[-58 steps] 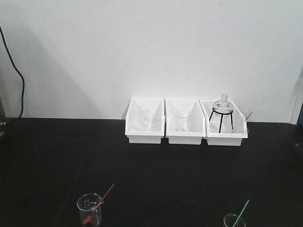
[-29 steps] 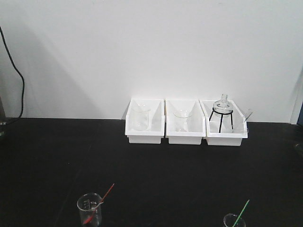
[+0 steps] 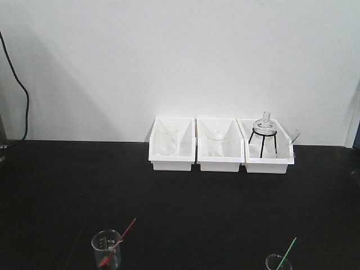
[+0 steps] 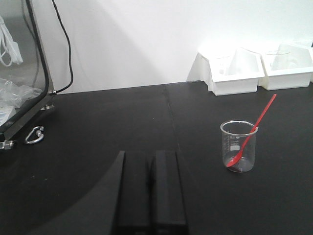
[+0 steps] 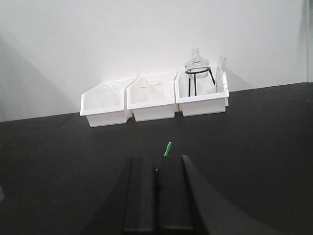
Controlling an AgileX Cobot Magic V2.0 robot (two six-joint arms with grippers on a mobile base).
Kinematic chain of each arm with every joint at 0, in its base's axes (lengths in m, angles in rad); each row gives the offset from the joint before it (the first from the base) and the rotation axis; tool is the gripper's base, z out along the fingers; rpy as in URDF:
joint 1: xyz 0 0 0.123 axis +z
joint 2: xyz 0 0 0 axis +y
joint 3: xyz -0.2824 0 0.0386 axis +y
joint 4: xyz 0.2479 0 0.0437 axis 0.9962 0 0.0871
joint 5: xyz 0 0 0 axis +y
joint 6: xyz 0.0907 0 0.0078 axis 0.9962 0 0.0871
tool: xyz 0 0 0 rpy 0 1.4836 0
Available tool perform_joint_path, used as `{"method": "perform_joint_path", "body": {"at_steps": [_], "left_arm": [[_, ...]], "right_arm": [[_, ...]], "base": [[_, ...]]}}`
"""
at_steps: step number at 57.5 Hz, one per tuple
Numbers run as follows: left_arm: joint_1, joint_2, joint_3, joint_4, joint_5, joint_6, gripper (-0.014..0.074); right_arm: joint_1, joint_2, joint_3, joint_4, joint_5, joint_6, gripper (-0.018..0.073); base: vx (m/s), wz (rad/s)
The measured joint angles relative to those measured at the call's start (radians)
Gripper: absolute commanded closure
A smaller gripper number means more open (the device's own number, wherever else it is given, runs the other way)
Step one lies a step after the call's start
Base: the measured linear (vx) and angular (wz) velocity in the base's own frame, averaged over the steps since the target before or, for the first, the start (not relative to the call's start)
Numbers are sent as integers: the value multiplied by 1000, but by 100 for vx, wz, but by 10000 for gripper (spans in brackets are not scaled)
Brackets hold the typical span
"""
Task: Sort red and green spoons into left cabinet
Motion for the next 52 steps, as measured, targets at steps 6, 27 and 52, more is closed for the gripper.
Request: {"method": "perform_joint_path", "body": {"at_steps": [6,27,52], "left_arm": [[0,0,0,0,-32,2,597],[0,0,-9,0,-282,-57,597],[0,464,-591,76,2,-30,597]], "right_arm": [[0,0,0,0,-27,0,562],[0,0,-103,-4,-15,-2,562],[0,350,-641,-33,251,-54,562]], "base": [[0,0],[0,0],[0,0]]}}
